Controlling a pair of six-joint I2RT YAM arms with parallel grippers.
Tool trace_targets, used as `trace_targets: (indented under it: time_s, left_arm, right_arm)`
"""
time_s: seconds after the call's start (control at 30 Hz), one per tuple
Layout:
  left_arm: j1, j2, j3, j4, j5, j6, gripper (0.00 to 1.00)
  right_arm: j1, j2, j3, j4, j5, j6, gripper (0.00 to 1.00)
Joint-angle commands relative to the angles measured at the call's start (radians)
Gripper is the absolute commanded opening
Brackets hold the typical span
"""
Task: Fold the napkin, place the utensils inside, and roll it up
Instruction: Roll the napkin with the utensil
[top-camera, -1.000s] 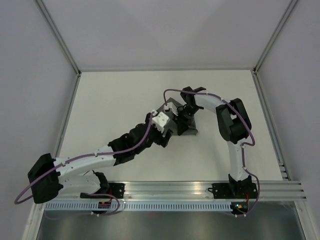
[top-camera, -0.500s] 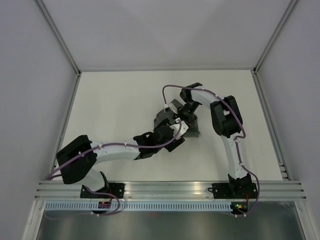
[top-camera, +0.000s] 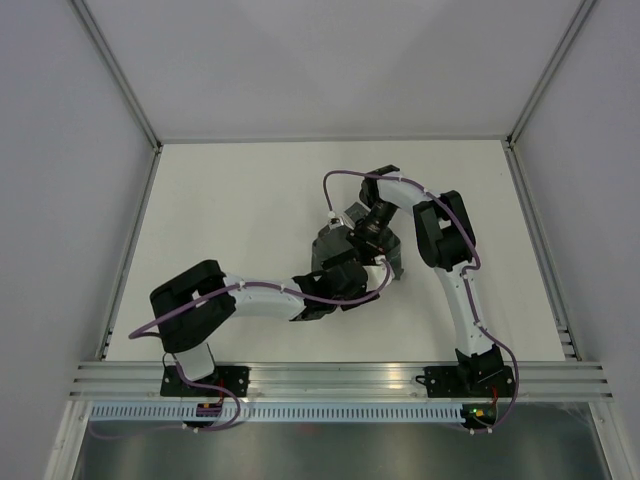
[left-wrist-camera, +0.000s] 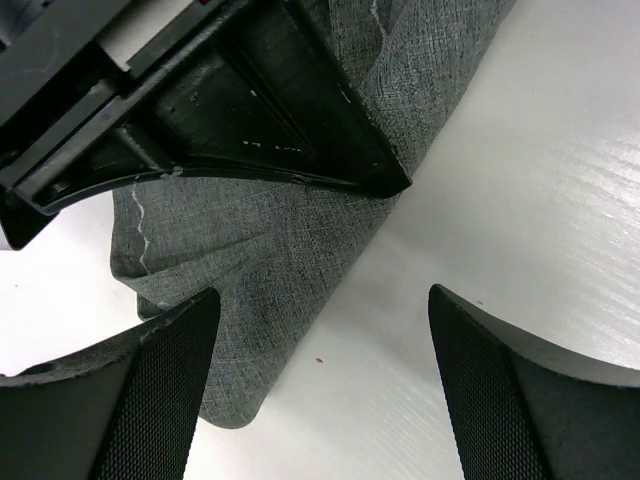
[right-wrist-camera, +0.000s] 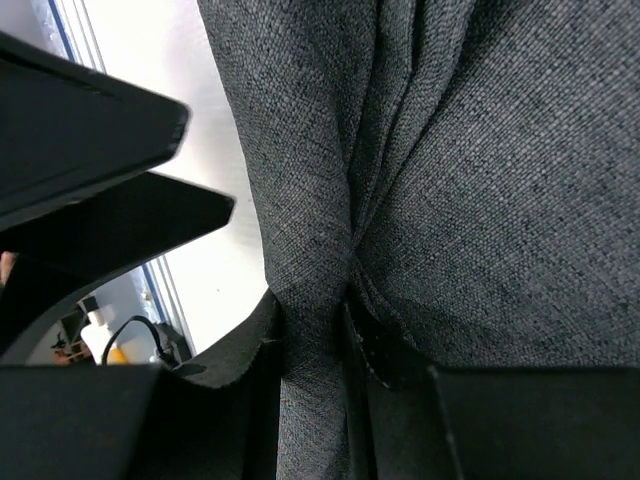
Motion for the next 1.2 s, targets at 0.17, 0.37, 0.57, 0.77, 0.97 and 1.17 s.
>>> trace_targets:
  time_s: [0.17,0.37,0.57,0.77,0.97,1.17]
  left_arm:
    - [-0.036,0.097,0.047,0.137,-0.100,0.188,0.95]
    - [-0.036,0.151,0.050,0.166,-0.094,0.222,0.83]
    - [-0.035,0.160,0.035,0.142,-0.069,0.205,0.37]
    - [-0.034,0.165,0.018,0.131,-0.053,0.151,0.21]
    - [-0.024,0.139,-0.005,0.108,-0.001,0.055,0.02]
    - [-0.024,0.094,-0.075,0.174,0.061,0.027,0.02]
  right_arm:
    - [0.001,0.131,-0.023,0.061,0.256,-0.069,0.01]
    - [0.001,0.139,-0.012,0.056,0.250,-0.069,0.01]
    - [0.001,0.142,-0.007,0.056,0.247,-0.072,0.01]
    - [0.001,0.136,-0.004,0.056,0.219,-0.064,0.06]
    - [-0.013,0.094,-0.015,0.055,0.132,-0.051,0.32]
    - [-0.043,0.018,-0.026,0.056,0.015,-0.040,0.59]
